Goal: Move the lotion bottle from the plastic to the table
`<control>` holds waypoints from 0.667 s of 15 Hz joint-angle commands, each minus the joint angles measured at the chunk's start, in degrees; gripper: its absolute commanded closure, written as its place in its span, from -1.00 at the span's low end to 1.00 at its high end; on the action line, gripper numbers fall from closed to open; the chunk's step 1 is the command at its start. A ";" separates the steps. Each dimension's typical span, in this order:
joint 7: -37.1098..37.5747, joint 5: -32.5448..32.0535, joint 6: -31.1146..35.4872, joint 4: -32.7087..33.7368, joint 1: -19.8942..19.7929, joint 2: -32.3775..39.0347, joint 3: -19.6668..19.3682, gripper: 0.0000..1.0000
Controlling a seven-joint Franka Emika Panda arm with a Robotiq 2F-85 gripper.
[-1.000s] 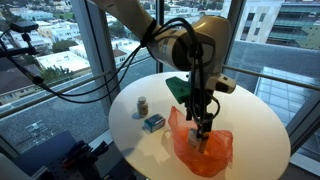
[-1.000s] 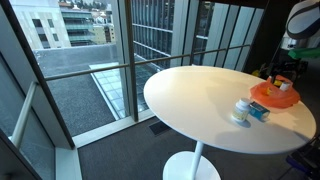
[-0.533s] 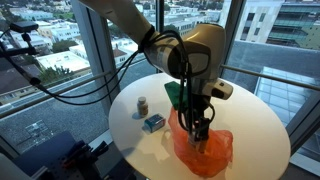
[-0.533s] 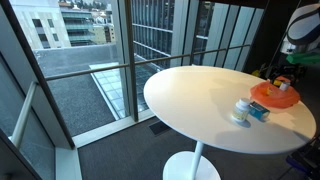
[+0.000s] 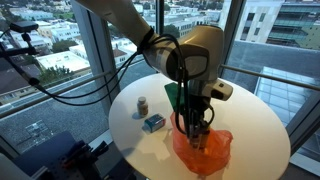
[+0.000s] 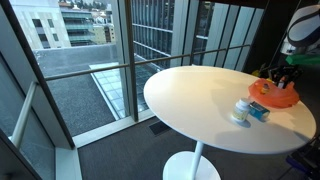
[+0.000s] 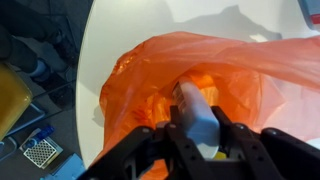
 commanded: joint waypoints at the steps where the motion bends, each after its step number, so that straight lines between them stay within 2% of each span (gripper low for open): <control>1: -1.40 0.82 0.35 -1.84 0.04 -2.51 0.52 0.78; 7: -2.96 -0.47 -0.11 -4.19 1.52 -6.61 2.11 0.78; 10: -1.30 -1.81 0.44 -4.88 2.70 -8.87 2.77 0.78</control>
